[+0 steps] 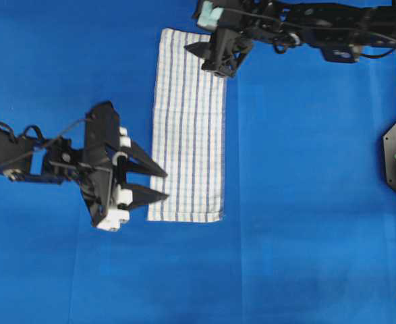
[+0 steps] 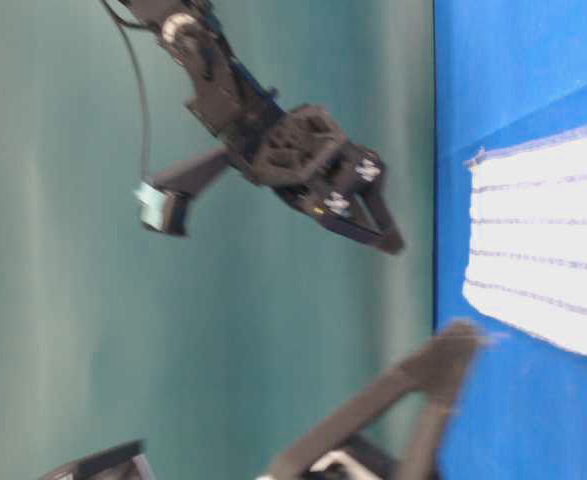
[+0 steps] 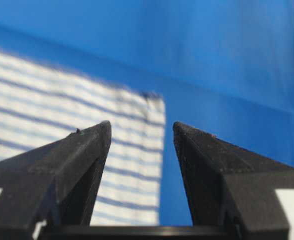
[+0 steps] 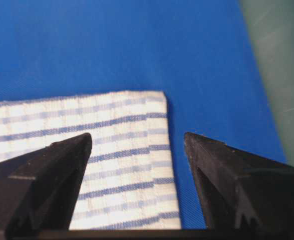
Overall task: Fold the blue towel.
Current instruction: 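Release the right gripper and retract both arms to the sides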
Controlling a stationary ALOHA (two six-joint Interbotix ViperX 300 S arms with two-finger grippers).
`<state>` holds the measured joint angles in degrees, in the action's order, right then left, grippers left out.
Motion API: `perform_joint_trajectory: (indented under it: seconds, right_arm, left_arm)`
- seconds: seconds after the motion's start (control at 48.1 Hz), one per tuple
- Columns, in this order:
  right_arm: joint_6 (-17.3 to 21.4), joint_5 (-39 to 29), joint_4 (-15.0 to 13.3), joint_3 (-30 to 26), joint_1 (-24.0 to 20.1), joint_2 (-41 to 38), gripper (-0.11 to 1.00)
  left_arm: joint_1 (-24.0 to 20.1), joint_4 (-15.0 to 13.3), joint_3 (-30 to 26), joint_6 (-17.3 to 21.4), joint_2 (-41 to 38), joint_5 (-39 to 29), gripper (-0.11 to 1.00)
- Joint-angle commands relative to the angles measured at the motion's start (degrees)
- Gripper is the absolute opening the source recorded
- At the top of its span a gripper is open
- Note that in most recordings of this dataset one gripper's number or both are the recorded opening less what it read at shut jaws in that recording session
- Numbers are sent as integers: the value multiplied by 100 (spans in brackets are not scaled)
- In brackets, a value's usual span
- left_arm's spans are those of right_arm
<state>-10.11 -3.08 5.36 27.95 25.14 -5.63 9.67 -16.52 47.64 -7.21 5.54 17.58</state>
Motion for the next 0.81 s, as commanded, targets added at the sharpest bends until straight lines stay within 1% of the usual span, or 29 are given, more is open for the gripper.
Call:
perform_joint_trajectory:
  seconds: [0.0, 0.166, 0.374, 0.54, 0.789]
  right_arm:
    - [9, -26, -9, 97, 0, 545, 83]
    - [62, -79, 0, 598, 0, 1239, 83]
    - [132, -9, 97, 1362, -44, 2039, 83]
    - [141, 97, 281, 1986, -176, 2698, 83]
    - [141, 79, 598, 2540, -624, 3463, 83]
  left_arm:
    - [-193, 9, 35, 237, 431, 9, 46]
    - [-510, 18, 272, 650, 1028, -97, 46]
    - [-896, 18, 729, 993, 1644, -114, 46]
    - [-1125, 18, 1072, 1107, 2039, -105, 46]
    - [-1345, 18, 1477, 1160, 2602, -105, 46]
